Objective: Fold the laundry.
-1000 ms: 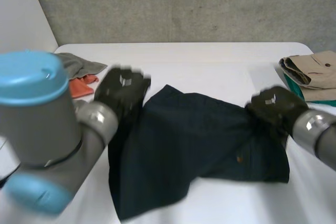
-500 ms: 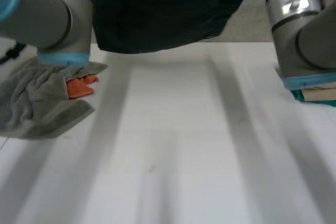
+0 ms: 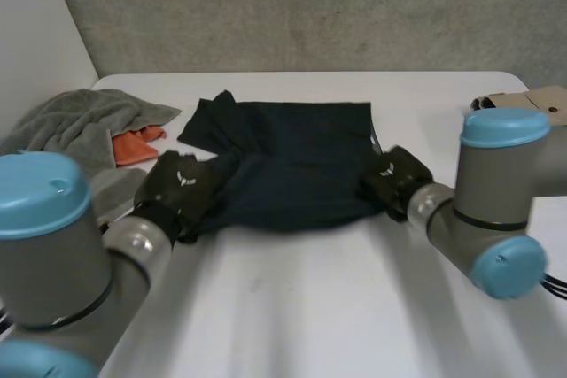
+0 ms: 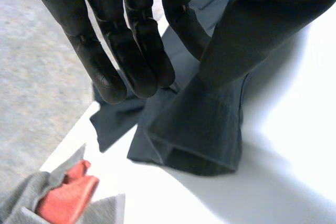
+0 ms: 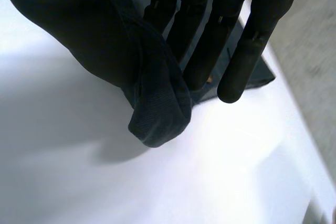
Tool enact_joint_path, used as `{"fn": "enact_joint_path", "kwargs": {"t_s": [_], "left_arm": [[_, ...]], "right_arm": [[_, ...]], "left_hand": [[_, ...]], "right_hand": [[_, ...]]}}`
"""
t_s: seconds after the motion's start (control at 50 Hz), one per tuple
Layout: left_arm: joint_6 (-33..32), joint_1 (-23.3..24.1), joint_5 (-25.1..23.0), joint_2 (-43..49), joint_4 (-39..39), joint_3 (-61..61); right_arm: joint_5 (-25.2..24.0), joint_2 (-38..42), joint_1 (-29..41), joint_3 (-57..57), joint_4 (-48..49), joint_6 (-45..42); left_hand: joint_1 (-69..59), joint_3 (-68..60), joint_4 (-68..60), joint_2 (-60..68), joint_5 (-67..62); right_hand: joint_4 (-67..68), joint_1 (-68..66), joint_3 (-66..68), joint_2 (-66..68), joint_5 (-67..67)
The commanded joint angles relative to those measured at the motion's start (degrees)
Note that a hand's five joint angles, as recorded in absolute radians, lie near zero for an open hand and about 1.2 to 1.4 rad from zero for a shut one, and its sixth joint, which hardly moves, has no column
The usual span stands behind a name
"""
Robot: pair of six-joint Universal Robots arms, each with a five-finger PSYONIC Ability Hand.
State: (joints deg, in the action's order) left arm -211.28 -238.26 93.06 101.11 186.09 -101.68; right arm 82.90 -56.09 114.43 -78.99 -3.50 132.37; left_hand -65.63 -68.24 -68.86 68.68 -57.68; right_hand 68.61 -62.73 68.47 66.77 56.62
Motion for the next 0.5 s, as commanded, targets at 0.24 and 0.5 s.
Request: {"fn": "enact_joint_path", "kwargs": {"t_s": [0.24, 0.5], "left_arm": [[-0.01, 12.47, -5.96, -15.86, -39.94, -2.65], [-0.62, 10.28, -0.77, -3.74, -7.25, 2.62]], "right_arm": [[0.95, -29.52, -1.06, -25.42, -24.98, -12.58], [1.04, -22.93, 0.18, -26.83, -12.15, -2.56]], "left_hand": [[-14.37, -11.76, -11.14, 11.32, -12.32], [47.85, 50.46, 51.07, -50.90, 49.90]], "right_hand": [[11.39, -17.27, 11.53, 13.23, 13.38], [11.39, -17.27, 11.53, 13.23, 13.38]]}}
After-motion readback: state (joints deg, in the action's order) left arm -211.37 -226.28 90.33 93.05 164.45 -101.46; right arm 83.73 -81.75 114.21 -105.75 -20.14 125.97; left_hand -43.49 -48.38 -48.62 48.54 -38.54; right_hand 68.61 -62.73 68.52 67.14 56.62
